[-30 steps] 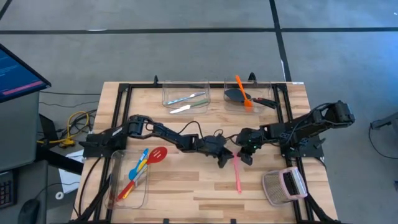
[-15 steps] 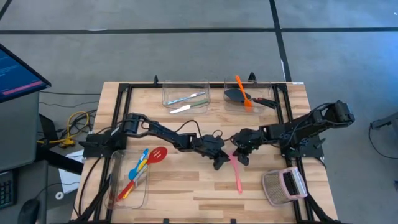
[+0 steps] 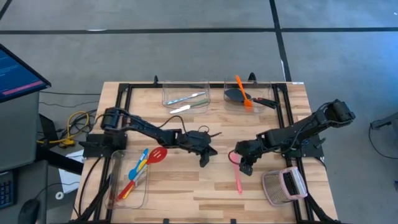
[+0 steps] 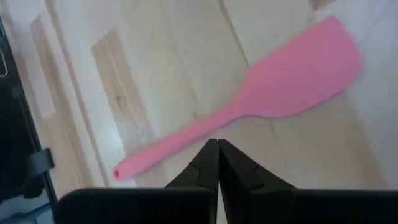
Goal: Pick & Place Kitchen Items
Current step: Put the pink spatula into the top right transparent bin
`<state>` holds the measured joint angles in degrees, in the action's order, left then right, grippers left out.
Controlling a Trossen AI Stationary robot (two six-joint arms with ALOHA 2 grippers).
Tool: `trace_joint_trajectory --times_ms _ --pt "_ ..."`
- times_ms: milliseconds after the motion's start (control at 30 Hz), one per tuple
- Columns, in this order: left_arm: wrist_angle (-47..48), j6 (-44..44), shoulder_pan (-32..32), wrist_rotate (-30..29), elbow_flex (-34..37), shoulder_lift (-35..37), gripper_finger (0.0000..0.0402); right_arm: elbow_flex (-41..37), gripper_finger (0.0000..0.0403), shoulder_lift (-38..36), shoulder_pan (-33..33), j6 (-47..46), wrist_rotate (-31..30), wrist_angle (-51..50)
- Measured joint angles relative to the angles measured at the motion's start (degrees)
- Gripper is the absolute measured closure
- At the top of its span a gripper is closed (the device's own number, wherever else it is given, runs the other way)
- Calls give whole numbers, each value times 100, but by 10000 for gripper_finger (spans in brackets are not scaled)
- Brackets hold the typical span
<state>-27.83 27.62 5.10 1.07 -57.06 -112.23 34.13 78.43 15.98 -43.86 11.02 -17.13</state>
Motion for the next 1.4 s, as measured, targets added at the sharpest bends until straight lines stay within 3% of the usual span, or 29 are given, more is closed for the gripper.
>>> trace_joint_trajectory --times_ms 300,567,700,1067,1400 --pt "-65 -381 -4 -523 735 1138 395 427 403 1393 143 -434 297 296" --pt "-75 -452 13 -608 1201 1469 394 1332 403 1981 13 146 180 50" --pt "-77 -199 100 -607 1448 1360 394 1529 403 2046 -166 291 -344 112" --pt "-937 476 447 -527 1707 467 394 1541 403 2283 -405 531 -153 532" --pt "-2081 746 484 -240 1560 -291 394 1687 403 2352 -437 789 -502 1058"
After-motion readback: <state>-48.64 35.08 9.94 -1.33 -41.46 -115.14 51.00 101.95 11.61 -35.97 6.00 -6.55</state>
